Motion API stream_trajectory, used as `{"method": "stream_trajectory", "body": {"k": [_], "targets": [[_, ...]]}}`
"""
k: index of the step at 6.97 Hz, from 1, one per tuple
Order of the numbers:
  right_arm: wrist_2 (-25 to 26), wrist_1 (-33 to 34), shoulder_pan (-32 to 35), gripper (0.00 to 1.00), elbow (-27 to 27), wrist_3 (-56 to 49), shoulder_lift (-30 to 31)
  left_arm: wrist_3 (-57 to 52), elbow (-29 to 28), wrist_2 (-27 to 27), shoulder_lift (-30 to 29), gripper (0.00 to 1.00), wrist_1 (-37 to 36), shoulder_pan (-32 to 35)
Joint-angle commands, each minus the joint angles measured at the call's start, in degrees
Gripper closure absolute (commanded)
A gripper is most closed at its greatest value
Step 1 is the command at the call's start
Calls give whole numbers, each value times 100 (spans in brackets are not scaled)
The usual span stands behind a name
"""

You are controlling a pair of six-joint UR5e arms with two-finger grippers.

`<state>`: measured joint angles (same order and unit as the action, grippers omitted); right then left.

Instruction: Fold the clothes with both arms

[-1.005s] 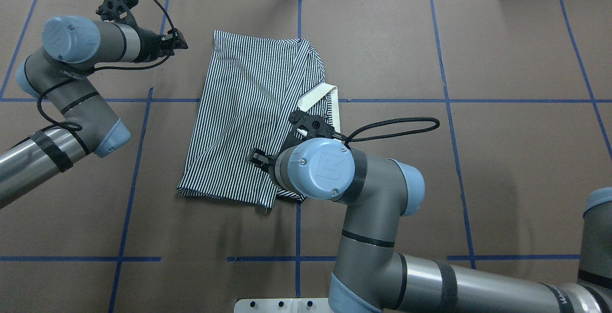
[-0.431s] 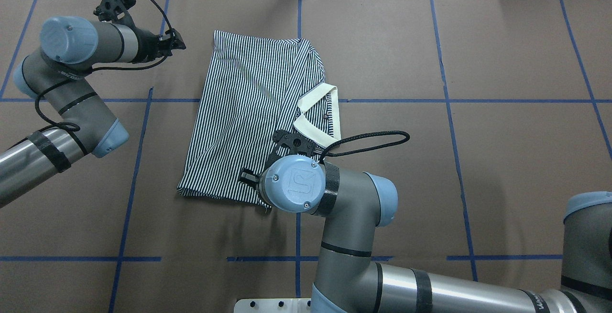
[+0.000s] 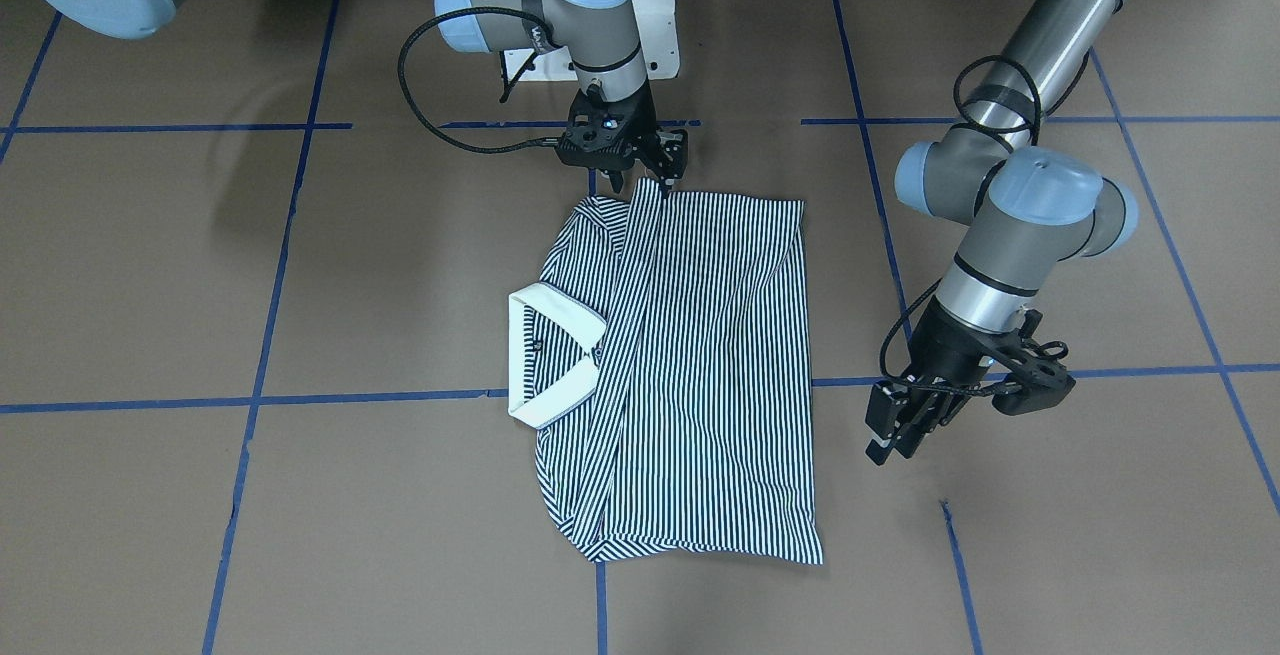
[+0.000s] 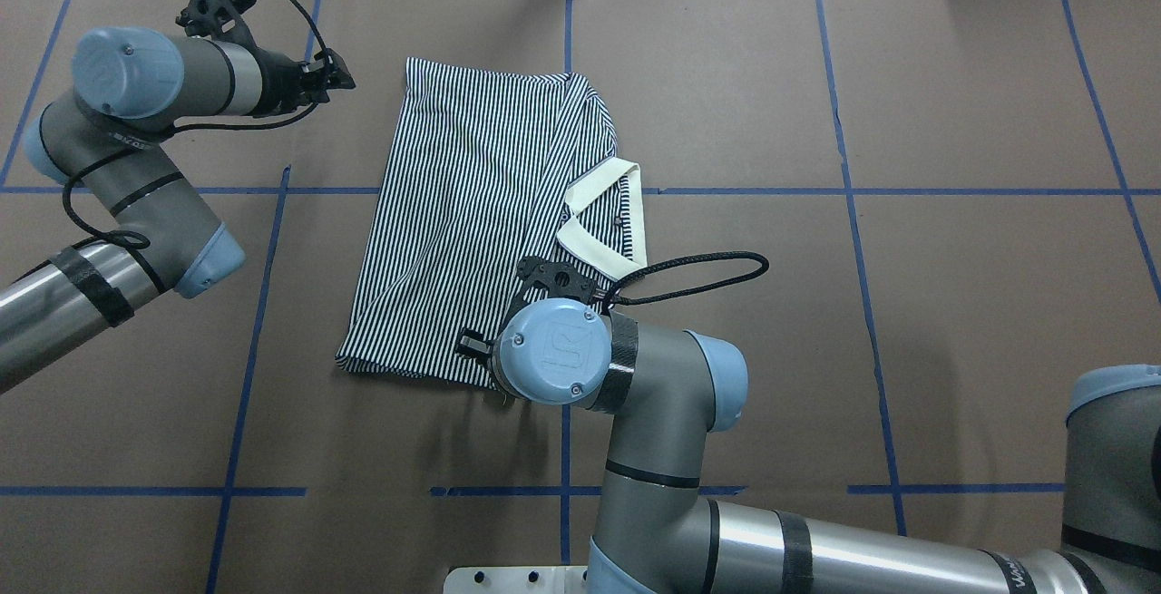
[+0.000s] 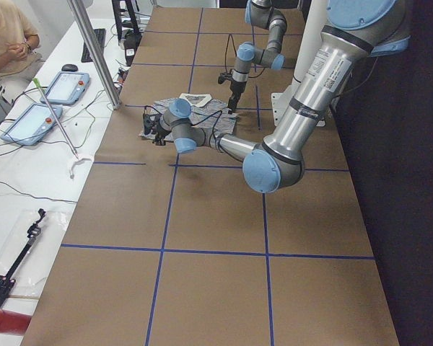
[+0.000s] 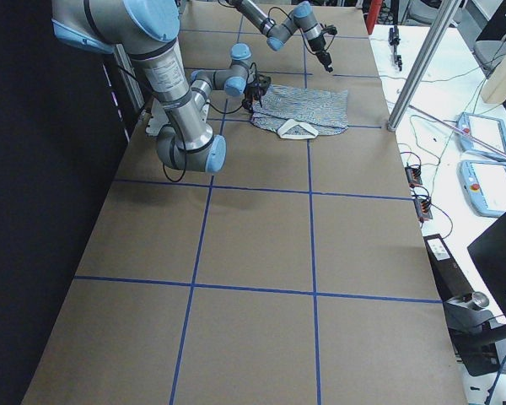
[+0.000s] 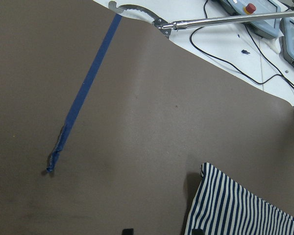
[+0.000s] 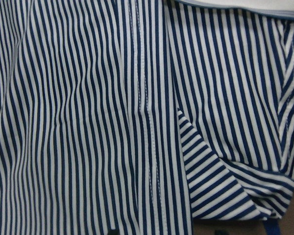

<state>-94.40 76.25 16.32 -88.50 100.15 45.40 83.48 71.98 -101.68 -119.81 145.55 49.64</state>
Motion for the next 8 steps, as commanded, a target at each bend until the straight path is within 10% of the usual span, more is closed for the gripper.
{"method": "stream_trajectory", "body": {"k": [1, 5, 6, 7, 8], "targets": [[-53, -4, -50, 56, 17, 57, 12, 36, 35, -1, 1, 50, 0, 2], [-44, 4, -94, 46, 17, 49, 56, 45, 44, 8, 10, 50, -9, 10], [-44, 4, -94, 56, 17, 58, 39, 62, 44, 8, 10, 50, -9, 10], [-44, -13, -94, 96, 17, 66, 47, 63, 35, 8, 10, 50, -9, 10], [-53, -22, -94, 100, 17, 6, 56, 71, 44, -1, 10, 50, -9, 10]]}}
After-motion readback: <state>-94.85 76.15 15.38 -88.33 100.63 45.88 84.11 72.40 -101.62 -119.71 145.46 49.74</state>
